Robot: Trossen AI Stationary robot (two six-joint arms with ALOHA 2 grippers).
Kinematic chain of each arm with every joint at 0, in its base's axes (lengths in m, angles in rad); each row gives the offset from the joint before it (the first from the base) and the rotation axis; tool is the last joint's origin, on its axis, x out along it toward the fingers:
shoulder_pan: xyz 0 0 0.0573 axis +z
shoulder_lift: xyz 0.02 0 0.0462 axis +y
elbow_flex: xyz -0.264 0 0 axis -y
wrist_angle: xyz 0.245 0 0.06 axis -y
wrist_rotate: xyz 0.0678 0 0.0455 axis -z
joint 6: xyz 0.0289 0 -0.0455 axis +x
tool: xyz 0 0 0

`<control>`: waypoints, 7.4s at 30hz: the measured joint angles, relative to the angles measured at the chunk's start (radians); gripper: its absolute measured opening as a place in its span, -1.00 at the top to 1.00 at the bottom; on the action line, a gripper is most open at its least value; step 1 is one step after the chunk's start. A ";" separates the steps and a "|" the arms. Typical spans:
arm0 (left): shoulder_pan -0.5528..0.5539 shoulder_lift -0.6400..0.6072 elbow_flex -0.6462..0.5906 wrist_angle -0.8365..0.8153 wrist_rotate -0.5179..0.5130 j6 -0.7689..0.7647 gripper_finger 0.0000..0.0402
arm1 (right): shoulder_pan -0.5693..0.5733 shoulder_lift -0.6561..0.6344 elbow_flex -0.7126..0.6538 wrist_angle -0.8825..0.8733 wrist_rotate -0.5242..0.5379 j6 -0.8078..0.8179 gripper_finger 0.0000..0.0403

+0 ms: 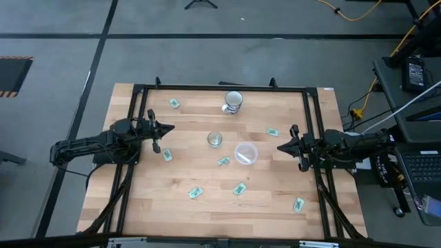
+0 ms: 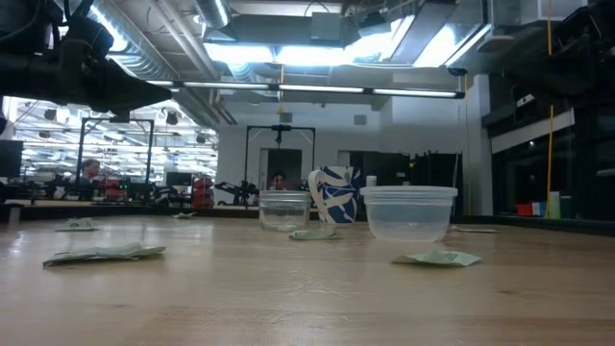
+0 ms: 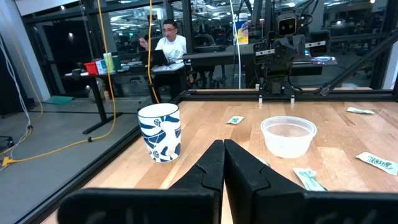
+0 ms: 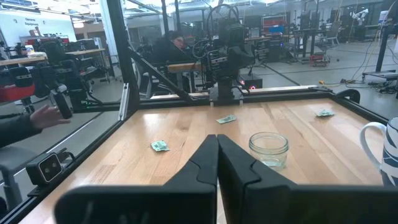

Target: Pick and place Stevia / Truvia into bins

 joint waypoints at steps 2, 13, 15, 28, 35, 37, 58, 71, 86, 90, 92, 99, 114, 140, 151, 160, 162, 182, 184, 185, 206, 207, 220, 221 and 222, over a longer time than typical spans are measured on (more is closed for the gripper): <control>0.000 0.000 0.000 0.000 0.000 0.000 0.97 | 0.000 0.000 0.000 0.000 0.000 0.000 0.97; 0.000 0.000 0.000 0.000 0.000 0.000 0.97 | 0.000 0.000 0.000 0.000 0.000 0.000 0.97; 0.000 0.000 0.000 0.002 0.000 0.000 0.97 | 0.000 0.000 0.000 0.000 0.000 0.000 0.97; 0.000 0.000 0.000 0.013 -0.054 0.035 0.97 | 0.000 0.000 0.000 0.000 0.001 -0.151 0.97; 0.000 0.000 0.000 0.013 -0.047 -0.012 0.97 | 0.000 0.001 0.000 0.020 0.110 -0.071 0.97; 0.000 0.000 0.000 0.007 -0.034 -0.027 0.97 | 0.000 0.001 0.000 0.021 0.135 -0.056 0.97; 0.000 0.198 0.033 0.146 -0.184 -0.115 0.98 | -0.155 0.074 0.104 0.080 0.256 -0.260 0.98; 0.000 0.465 0.164 0.143 -0.280 -0.136 0.98 | -0.309 0.475 0.219 0.148 0.145 -0.207 0.98; 0.000 0.883 0.495 -0.208 -0.378 -0.250 0.98 | -0.407 0.731 0.225 0.415 -0.053 -0.259 0.98; 0.000 0.979 0.621 -0.408 -0.429 -0.313 0.98 | -0.417 0.734 0.225 0.414 -0.053 -0.258 0.98; 0.000 1.024 0.679 -0.495 -0.452 -0.341 0.98 | -0.418 0.734 0.225 0.409 -0.053 -0.257 0.98; 0.008 1.164 0.846 -0.733 -0.501 -0.492 0.98 | -0.418 0.734 0.225 0.406 -0.053 -0.257 0.98; 0.191 1.293 0.910 -0.823 -0.406 -0.393 0.71 | -0.418 0.734 0.224 0.406 -0.112 -0.256 0.98; 0.218 1.343 0.909 -0.776 -0.423 -0.499 0.10 | -0.418 0.734 0.224 0.407 -0.113 -0.257 0.98; 0.288 1.520 0.909 -0.674 -0.423 -0.418 0.10 | -0.417 0.734 0.224 0.414 -0.113 -0.259 0.98; 0.321 1.596 0.909 -0.646 -0.423 -0.411 0.10 | -0.417 0.734 0.224 0.413 -0.113 -0.259 0.98; 0.322 1.613 0.909 -0.639 -0.423 -0.410 0.10 | -0.418 0.734 0.224 0.413 -0.113 -0.259 0.98; 0.413 1.696 0.909 -0.559 -0.395 -0.332 0.10 | -0.417 0.734 0.224 0.413 -0.112 -0.264 0.98; 0.413 1.696 0.909 -0.545 -0.406 -0.332 0.10 | -0.417 0.734 0.224 0.413 -0.112 -0.264 0.98; 0.413 1.696 0.909 -0.540 -0.406 -0.332 0.10 | -0.417 0.734 0.224 0.413 -0.112 -0.264 0.98; 0.464 1.696 0.886 -0.500 -0.366 -0.331 0.10 | -0.418 0.734 0.224 0.413 -0.112 -0.264 0.98; 0.465 1.696 0.881 -0.495 -0.358 -0.332 0.10 | -0.417 0.734 0.224 0.413 -0.112 -0.264 0.98; 0.465 1.696 0.880 -0.469 -0.356 -0.332 0.10 | -0.417 0.734 0.224 0.414 -0.111 -0.264 0.98; 0.465 1.696 0.880 -0.469 -0.356 -0.332 0.10 | -0.417 0.734 0.224 0.414 -0.111 -0.264 0.98; 0.465 1.696 0.880 -0.469 -0.356 -0.332 0.10 | -0.417 0.734 0.224 0.414 -0.111 -0.264 0.98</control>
